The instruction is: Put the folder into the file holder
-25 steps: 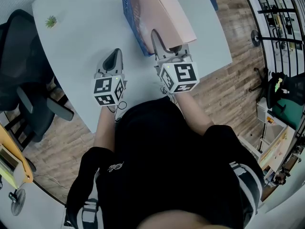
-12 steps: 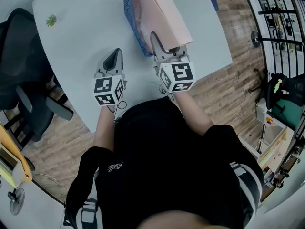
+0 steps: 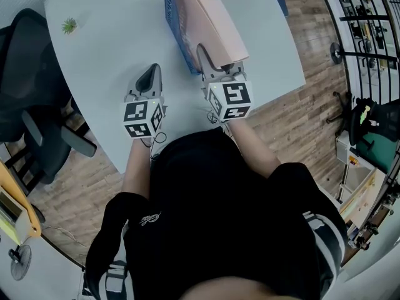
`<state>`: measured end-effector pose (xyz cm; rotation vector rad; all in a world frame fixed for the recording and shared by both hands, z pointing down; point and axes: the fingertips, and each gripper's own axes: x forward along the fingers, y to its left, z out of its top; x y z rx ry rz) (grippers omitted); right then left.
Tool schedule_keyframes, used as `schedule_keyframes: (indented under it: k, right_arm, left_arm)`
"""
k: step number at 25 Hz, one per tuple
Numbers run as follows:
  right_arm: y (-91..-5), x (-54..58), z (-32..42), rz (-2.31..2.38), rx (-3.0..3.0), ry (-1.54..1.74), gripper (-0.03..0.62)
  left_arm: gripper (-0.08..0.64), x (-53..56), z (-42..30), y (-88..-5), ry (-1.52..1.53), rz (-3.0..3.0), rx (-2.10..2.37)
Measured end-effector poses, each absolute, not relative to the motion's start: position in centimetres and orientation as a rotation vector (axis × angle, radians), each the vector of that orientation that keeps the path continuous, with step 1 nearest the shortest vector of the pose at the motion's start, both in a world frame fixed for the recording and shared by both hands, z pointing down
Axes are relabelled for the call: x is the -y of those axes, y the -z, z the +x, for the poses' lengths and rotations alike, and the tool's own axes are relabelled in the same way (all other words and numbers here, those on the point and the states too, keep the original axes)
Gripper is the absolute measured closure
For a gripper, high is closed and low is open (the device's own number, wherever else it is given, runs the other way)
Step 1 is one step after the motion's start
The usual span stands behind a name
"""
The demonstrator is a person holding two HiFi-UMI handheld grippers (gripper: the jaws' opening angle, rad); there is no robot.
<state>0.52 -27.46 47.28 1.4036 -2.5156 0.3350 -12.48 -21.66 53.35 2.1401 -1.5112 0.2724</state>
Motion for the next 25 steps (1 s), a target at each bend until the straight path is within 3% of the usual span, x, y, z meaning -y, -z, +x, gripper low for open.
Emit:
schedule_keyframes:
  k: [25]
  right_arm:
    - [-49.9,27.3,0.0,1.372,2.466,-0.348,0.433]
  left_arm:
    - [0.554,21.3,-13.5,-53.6,-0.268,2.116,1.539]
